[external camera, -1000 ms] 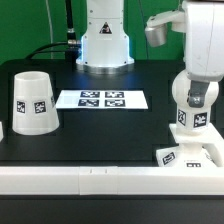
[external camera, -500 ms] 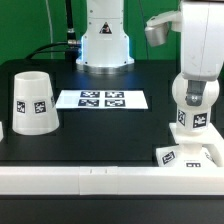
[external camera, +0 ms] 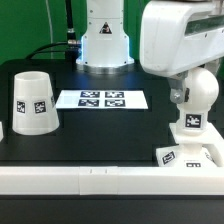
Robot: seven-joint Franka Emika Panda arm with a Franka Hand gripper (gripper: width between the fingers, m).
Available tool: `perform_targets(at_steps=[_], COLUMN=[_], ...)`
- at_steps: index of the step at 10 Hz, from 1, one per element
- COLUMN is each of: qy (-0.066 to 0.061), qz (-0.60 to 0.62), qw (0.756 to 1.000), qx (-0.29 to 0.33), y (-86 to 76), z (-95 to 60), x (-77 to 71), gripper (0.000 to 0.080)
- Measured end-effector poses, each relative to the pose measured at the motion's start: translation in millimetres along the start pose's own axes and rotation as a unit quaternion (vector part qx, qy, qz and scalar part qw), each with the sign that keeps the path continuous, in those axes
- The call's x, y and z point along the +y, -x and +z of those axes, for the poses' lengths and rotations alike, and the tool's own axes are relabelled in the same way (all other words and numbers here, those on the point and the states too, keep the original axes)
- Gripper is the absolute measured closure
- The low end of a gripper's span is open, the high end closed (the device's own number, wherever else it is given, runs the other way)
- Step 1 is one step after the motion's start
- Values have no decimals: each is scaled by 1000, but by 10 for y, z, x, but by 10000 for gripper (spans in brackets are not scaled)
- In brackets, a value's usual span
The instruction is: Assemble lamp
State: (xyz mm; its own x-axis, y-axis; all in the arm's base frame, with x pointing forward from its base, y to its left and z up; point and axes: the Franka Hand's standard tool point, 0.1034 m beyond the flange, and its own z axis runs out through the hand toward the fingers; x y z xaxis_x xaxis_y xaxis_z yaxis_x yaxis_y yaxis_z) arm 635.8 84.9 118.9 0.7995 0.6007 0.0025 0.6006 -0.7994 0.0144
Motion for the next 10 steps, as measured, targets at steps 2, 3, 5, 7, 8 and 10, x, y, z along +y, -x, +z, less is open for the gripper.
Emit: perform_targets(at_steps=[2, 3, 5, 7, 8, 10], qy=[-2, -3, -3, -3, -3, -2], qz=[111, 180, 260, 288, 326, 368], qw=[994, 984, 966, 958, 945, 930], qx=[-3, -9, -13, -13, -13, -13], y=[9, 24, 38, 28, 27, 27], z=[-2, -3, -3, -2, -3, -4], x=[0, -7, 2, -9, -10, -10], gripper=[222, 222, 220, 220, 220, 220])
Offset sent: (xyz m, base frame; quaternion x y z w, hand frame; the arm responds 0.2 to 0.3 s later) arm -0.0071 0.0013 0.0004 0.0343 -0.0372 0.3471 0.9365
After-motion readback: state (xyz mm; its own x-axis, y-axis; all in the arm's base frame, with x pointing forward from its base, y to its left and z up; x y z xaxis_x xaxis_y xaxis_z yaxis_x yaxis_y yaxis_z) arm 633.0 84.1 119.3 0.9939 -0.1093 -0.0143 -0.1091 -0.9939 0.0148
